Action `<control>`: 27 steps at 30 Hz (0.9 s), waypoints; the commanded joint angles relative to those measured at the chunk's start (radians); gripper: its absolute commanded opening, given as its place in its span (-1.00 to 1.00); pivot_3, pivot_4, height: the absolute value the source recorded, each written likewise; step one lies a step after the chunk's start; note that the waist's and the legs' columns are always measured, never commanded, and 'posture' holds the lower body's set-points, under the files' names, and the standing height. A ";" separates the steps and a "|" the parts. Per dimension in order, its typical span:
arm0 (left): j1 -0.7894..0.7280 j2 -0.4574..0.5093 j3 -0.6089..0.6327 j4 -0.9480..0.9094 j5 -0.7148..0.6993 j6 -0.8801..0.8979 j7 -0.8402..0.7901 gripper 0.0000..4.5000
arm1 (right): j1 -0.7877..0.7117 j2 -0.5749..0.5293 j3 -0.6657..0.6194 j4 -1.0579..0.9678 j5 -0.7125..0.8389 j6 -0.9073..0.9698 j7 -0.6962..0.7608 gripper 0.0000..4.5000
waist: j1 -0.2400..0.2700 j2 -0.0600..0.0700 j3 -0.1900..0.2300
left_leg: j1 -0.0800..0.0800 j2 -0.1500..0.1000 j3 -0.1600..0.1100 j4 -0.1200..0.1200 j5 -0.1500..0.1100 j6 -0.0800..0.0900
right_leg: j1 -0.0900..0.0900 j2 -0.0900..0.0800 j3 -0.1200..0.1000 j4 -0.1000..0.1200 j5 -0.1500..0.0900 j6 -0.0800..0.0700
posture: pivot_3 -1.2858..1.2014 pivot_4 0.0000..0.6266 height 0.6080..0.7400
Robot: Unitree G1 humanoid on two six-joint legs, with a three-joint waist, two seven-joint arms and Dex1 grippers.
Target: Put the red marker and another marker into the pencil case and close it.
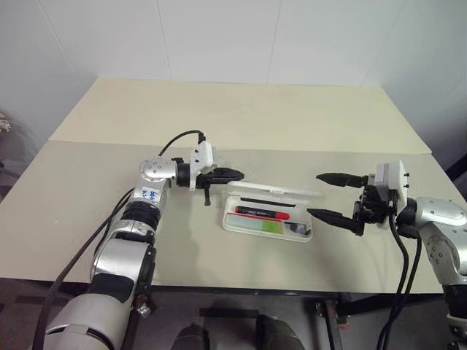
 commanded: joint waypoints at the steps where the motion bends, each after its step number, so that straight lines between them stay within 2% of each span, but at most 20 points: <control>1: 0.042 0.011 -0.051 -0.139 -0.002 0.041 -0.060 -0.98 | -0.026 -0.025 -0.044 -0.053 0.030 0.022 -0.012 1.00 | 0.000 0.000 0.000 | 0.000 0.000 0.000 0.000 0.000 0.000 | 0.000 0.000 0.000 0.000 0.000 0.000 | 0.03 -0.52 1.00; 7: 0.122 0.019 -0.144 -0.334 0.024 0.172 -0.072 -0.98 | -0.034 -0.006 -0.034 -0.077 0.025 0.040 -0.039 1.00 | 0.000 0.000 0.000 | 0.000 0.000 0.000 0.000 0.000 0.000 | 0.000 0.000 0.000 0.001 0.000 0.000 | 0.03 -0.52 1.00; 14: 0.191 0.023 -0.249 -0.428 0.125 0.302 0.008 -0.98 | -0.040 0.034 -0.015 -0.135 0.026 0.045 -0.085 1.00 | -0.001 0.000 0.000 | 0.000 0.000 -0.001 0.000 0.000 0.000 | 0.000 0.000 0.001 0.001 0.000 0.000 | 0.03 -0.52 1.00; 20: 0.205 0.019 -0.293 -0.482 0.149 0.395 0.055 -0.98 | -0.031 0.057 -0.014 -0.178 0.033 0.065 -0.115 1.00 | 0.000 0.001 -0.001 | 0.003 0.000 -0.001 0.000 0.001 0.000 | 0.001 0.000 0.001 0.001 0.000 0.000 | 0.03 -0.52 1.00; 23: 0.208 0.019 -0.274 -0.531 0.102 0.418 0.045 -0.98 | -0.020 0.063 -0.015 -0.176 0.030 0.063 -0.120 1.00 | -0.002 0.001 -0.001 | 0.009 0.000 -0.001 0.000 0.001 0.000 | 0.008 0.000 0.001 -0.002 -0.001 -0.001 | 0.03 -0.52 1.00; 27: 0.205 0.050 -0.155 -0.629 -0.033 0.483 0.031 -0.98 | -0.013 0.062 -0.005 -0.139 0.014 0.047 -0.099 1.00 | -0.005 0.000 -0.001 | 0.014 0.000 -0.002 -0.001 0.000 0.001 | 0.015 0.000 0.001 -0.005 -0.001 -0.001 | 0.03 -0.52 1.00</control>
